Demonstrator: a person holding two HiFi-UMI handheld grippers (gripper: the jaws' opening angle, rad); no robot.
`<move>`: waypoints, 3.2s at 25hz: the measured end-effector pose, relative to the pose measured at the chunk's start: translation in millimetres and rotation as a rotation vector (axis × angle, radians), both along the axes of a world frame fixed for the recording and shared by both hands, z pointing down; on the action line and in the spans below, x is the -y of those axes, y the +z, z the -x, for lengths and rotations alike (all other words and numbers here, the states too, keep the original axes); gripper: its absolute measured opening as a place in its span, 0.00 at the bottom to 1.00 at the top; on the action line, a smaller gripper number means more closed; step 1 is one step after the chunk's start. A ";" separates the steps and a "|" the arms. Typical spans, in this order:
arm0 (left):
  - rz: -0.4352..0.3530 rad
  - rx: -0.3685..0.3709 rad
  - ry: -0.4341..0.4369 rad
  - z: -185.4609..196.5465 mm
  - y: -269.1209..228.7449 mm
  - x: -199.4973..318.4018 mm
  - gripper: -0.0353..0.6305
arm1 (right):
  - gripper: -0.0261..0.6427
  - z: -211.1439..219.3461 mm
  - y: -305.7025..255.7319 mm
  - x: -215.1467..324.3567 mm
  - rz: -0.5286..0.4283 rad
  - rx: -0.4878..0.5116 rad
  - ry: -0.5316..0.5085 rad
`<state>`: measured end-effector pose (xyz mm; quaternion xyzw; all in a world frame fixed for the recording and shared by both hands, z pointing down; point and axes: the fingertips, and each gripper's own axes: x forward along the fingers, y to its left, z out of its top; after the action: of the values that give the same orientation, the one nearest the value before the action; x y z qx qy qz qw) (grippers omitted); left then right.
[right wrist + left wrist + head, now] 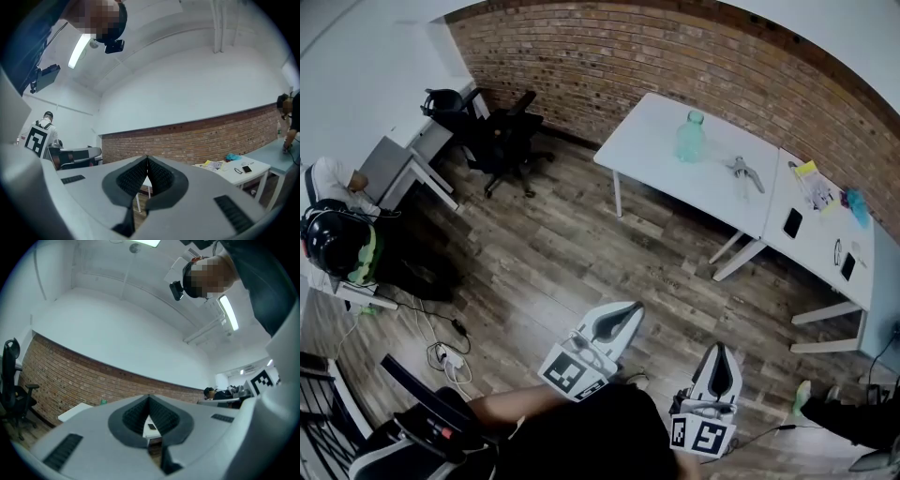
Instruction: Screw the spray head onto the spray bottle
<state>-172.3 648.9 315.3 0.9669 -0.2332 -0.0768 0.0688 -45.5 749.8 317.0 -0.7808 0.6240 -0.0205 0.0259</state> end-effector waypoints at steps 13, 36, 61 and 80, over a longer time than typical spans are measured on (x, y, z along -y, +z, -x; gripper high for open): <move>0.023 0.037 -0.125 -13.7 5.7 -33.2 0.05 | 0.05 -11.0 12.8 -20.1 0.021 -0.004 -0.167; 0.031 0.064 -0.158 -25.1 19.9 -41.6 0.05 | 0.05 -32.4 35.2 -33.6 0.057 -0.018 -0.141; 0.008 0.023 -0.059 -85.1 17.0 116.4 0.05 | 0.05 -83.5 25.5 122.7 0.092 -0.022 -0.015; 0.040 0.033 0.040 -102.9 34.7 219.4 0.05 | 0.05 -85.0 33.8 228.9 0.125 -0.034 0.021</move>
<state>-69.4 429.6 350.1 0.9710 -0.2163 -0.0550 0.0859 39.6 520.8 350.8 -0.7876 0.6136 -0.0459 -0.0335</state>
